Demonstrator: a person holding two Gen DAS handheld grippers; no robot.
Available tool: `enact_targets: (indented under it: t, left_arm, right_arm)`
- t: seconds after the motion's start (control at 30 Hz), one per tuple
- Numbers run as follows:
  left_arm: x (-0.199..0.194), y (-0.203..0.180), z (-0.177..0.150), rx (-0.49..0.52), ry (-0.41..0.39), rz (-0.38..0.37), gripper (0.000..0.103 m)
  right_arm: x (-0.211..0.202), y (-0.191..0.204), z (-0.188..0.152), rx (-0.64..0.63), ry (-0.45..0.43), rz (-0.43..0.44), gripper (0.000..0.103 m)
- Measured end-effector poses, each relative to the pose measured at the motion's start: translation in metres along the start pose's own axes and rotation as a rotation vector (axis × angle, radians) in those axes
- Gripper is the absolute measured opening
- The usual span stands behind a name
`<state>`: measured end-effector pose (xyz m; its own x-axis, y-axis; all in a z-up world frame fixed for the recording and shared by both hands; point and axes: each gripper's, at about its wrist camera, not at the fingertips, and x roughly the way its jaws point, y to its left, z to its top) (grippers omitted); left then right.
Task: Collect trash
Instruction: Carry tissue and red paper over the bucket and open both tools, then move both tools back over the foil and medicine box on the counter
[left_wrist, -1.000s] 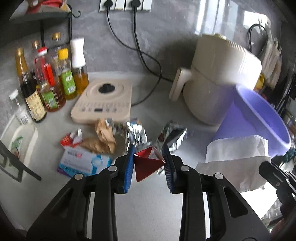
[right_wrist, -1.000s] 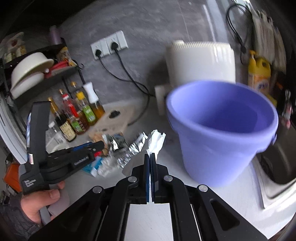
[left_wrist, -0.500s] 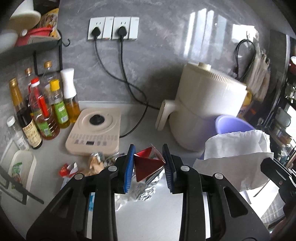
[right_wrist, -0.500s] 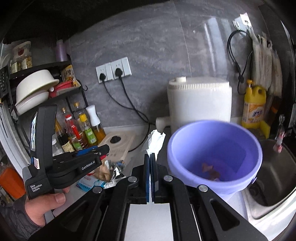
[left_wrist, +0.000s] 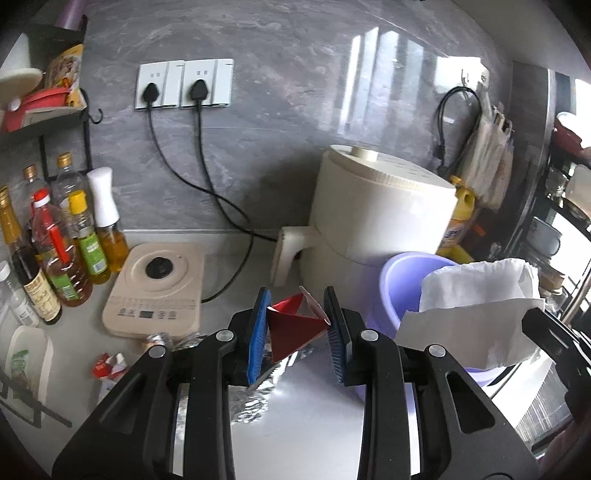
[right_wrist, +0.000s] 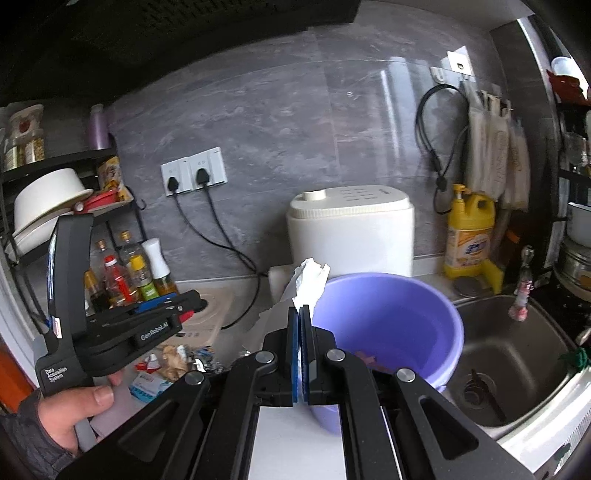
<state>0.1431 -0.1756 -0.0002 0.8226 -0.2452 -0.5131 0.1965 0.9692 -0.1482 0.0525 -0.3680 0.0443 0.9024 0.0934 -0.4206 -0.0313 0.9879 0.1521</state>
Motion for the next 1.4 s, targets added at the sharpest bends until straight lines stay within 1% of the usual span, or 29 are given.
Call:
enact_targets:
  t: [0.17, 0.23, 0.3, 0.33, 0.37, 0.4, 0.63, 0.9, 1.07, 1.1, 1.17, 1.2, 1.23, 1.3, 1.37, 1.4]
  left_arm:
    - [0.008, -0.022, -0.002, 0.020, 0.005, -0.039, 0.030]
    - [0.012, -0.030, -0.001, 0.021, 0.009, -0.051, 0.030]
    - [0.012, -0.038, 0.001, 0.021, 0.004, -0.068, 0.030]
    - [0.012, -0.043, 0.002, 0.023, -0.005, -0.074, 0.030]
    - [0.012, -0.048, 0.004, 0.026, -0.012, -0.078, 0.030]
    - [0.013, -0.054, 0.006, 0.029, -0.018, -0.086, 0.030]
    - [0.024, -0.087, 0.008, 0.079, -0.016, -0.119, 0.030]
    - [0.039, -0.125, 0.001, 0.131, 0.011, -0.166, 0.030]
    - [0.047, -0.139, -0.001, 0.147, 0.022, -0.169, 0.031]
    - [0.048, -0.141, -0.001, 0.144, 0.026, -0.170, 0.033]
    - [0.050, -0.142, -0.001, 0.142, 0.036, -0.182, 0.047]
    - [0.049, -0.142, -0.002, 0.142, 0.036, -0.184, 0.060]
    - [0.048, -0.141, -0.004, 0.142, 0.030, -0.182, 0.067]
    - [0.046, -0.138, -0.005, 0.143, 0.029, -0.168, 0.074]
    - [0.045, -0.134, -0.006, 0.138, 0.040, -0.156, 0.077]
    - [0.044, -0.129, -0.006, 0.135, 0.043, -0.147, 0.081]
  right_arm:
    - [0.002, -0.022, -0.005, 0.019, 0.010, -0.053, 0.002]
    - [0.006, -0.033, -0.009, 0.035, 0.028, -0.080, 0.006]
    - [0.009, -0.048, -0.013, 0.067, 0.045, -0.108, 0.007]
    - [0.009, -0.056, -0.015, 0.076, 0.049, -0.118, 0.019]
    - [0.009, -0.060, -0.016, 0.082, 0.046, -0.124, 0.028]
    - [0.008, -0.065, -0.017, 0.091, 0.038, -0.131, 0.041]
    - [0.000, -0.093, -0.030, 0.130, 0.040, -0.158, 0.041]
    - [-0.016, -0.119, -0.042, 0.174, 0.044, -0.203, 0.041]
    - [-0.022, -0.129, -0.043, 0.185, 0.040, -0.214, 0.041]
    - [-0.022, -0.130, -0.044, 0.186, 0.040, -0.214, 0.041]
    - [-0.022, -0.131, -0.045, 0.185, 0.042, -0.212, 0.041]
    - [-0.022, -0.132, -0.045, 0.186, 0.042, -0.211, 0.041]
    - [-0.022, -0.132, -0.045, 0.187, 0.042, -0.208, 0.041]
    - [-0.020, -0.131, -0.045, 0.191, 0.043, -0.200, 0.041]
    - [-0.019, -0.129, -0.044, 0.190, 0.044, -0.192, 0.042]
    - [-0.018, -0.127, -0.043, 0.188, 0.042, -0.188, 0.044]
